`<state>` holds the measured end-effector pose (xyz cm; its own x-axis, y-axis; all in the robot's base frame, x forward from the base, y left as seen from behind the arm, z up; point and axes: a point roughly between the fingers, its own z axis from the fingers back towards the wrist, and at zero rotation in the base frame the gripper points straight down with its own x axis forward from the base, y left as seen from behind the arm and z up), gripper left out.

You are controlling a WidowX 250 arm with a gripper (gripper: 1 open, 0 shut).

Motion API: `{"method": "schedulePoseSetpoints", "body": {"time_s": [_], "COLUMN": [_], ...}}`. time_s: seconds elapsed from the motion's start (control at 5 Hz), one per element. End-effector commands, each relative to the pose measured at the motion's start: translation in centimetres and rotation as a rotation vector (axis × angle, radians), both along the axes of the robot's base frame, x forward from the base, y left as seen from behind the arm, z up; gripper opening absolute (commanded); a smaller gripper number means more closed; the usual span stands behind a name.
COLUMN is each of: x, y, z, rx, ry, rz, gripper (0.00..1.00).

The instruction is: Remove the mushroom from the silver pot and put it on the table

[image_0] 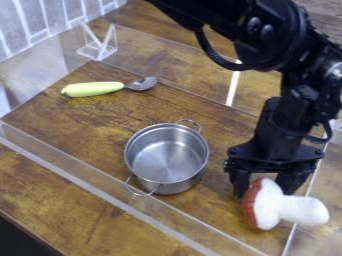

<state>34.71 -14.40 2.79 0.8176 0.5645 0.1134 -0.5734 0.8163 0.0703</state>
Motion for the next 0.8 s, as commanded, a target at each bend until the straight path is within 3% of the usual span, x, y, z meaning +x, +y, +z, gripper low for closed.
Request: {"method": "schedulePoseSetpoints", "body": {"time_s": [0.0, 0.4, 0.6], "x": [0.7, 1.1, 1.4], "y": [1.3, 2.9, 2.8], "z": [0.7, 0.6, 3.1], "rx": [-0.003, -0.005, -0.014], "ry": [0.006, 0.055, 0.03], "rz": [0.022, 0.082, 0.122], "gripper": [1.0, 1.0, 1.0]}}
